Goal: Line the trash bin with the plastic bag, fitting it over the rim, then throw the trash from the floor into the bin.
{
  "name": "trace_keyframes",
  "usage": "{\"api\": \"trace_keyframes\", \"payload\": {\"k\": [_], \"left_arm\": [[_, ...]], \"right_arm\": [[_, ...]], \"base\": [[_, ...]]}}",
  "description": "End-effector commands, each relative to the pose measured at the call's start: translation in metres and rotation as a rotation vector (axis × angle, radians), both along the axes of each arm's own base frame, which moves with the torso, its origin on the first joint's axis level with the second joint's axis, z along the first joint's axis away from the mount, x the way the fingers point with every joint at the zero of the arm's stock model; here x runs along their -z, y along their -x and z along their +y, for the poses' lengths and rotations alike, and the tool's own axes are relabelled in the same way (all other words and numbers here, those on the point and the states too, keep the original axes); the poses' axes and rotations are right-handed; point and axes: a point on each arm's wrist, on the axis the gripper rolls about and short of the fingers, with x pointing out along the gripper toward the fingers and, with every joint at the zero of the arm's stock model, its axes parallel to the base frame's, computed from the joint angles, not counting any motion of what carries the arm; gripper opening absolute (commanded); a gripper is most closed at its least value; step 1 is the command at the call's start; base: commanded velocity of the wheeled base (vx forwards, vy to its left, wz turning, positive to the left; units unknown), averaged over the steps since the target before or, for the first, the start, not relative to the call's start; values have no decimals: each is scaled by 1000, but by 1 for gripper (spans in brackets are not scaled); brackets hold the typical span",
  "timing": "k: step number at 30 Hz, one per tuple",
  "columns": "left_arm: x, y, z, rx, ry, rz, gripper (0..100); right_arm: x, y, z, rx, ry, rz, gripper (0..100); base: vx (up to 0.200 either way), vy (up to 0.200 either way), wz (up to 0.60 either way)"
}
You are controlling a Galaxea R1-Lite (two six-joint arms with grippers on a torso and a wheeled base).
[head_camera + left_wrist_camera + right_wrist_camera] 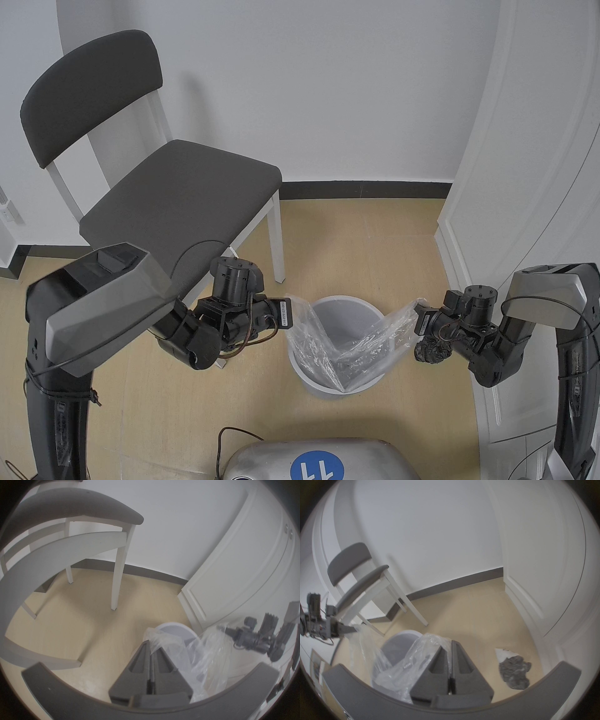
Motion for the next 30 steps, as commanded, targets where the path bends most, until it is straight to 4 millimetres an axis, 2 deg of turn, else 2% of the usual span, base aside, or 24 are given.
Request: {"api": "trace_keyframes", "payload": {"k": [1,10,16,18,23,27,30], "left_arm": [[-11,12,20,-3,-54,-1,0],[4,17,38,-1,-134,32,0],[19,20,40,29,-187,50,0],[19,21,39,31,-189,49,0],[20,22,38,57,-192,41,0],[16,22,31,77,-175,20,0],[17,12,17,79,-134,-29,0]], "right_arm": [[-16,6,-8,42,74,-7,0],[-20,23,-12,67,214,68,0],[-1,33,1,26,250,136,0],[0,33,1,25,254,140,0],[18,41,4,5,355,182,0],[13,36,3,34,358,155,0],[-2,29,-4,69,341,107,0]], "base": [[0,0,0],[0,0,0],[0,0,0],[0,0,0],[0,0,0],[0,0,0],[0,0,0]]}}
